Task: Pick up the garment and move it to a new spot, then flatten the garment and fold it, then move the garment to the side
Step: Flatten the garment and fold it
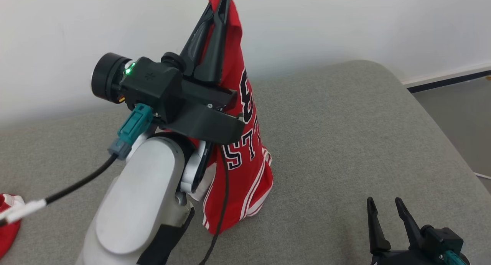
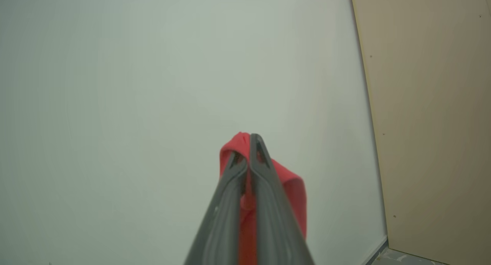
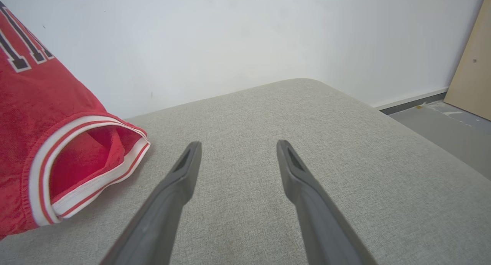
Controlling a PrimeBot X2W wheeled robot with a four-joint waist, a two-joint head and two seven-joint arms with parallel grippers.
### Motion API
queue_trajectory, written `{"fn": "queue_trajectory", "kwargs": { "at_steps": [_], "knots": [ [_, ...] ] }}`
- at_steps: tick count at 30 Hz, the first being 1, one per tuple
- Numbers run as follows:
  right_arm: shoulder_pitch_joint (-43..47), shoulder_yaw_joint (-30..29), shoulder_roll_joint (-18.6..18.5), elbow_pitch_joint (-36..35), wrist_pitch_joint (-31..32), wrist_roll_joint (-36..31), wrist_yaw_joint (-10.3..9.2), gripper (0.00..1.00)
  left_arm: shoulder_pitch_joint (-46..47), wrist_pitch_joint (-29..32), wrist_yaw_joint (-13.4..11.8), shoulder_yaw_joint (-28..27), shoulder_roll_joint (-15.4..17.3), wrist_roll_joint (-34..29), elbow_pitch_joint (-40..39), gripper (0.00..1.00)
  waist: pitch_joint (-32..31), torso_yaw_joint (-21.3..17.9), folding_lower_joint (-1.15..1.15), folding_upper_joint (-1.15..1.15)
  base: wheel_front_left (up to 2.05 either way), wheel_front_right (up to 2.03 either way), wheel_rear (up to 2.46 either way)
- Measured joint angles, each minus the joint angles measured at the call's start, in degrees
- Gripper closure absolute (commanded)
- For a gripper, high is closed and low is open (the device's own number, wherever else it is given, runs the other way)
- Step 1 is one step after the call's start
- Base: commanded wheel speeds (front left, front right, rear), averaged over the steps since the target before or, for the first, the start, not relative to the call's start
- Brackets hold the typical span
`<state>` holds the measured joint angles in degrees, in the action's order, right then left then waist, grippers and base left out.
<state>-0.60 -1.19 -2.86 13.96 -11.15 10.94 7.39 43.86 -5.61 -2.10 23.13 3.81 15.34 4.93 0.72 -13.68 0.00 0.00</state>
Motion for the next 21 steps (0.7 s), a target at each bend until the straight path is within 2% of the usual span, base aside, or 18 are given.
{"fn": "queue_trajectory", "kwargs": {
  "at_steps": [5, 11, 13, 16, 21],
  "knots": [
    [0.8, -0.9, 0.0, 0.2, -0.5, 0.1, 0.00, 0.00, -0.6, 6.7, -3.5, 1.4, 0.2, -1.8, -11.2, 1.00, 0.0, 0.8, 0.00, 0.00, 0.00, 0.00, 0.00],
    [0.6, -0.8, 0.0, 0.3, -0.5, 0.1, 0.00, 0.00, -0.3, 10.2, -4.1, 4.5, -0.3, -1.0, -19.0, 1.00, -0.1, 2.1, -0.01, 0.00, 0.00, 0.00, 0.00],
    [0.4, -0.2, 0.0, 0.4, -0.5, 0.3, 0.00, 0.00, -0.1, 10.7, -4.8, 4.4, -0.4, -0.2, -17.2, 1.00, -0.1, 2.2, -0.01, 0.00, 0.00, 0.00, 0.00],
    [-0.1, 0.7, 0.0, 0.8, -0.6, 0.7, 0.00, 0.00, -0.2, 10.8, -6.6, 1.8, 0.2, 0.7, -9.5, 1.00, 0.2, 1.9, -0.01, 0.00, 0.00, 0.00, 0.00],
    [-0.6, 1.4, 0.0, 1.4, -1.0, 1.3, 0.00, 0.00, -4.3, 11.2, -8.5, -3.9, 4.9, 2.7, 8.4, 1.00, 1.1, 0.5, -0.01, 0.00, 0.00, 0.00, 0.00]
  ]
}}
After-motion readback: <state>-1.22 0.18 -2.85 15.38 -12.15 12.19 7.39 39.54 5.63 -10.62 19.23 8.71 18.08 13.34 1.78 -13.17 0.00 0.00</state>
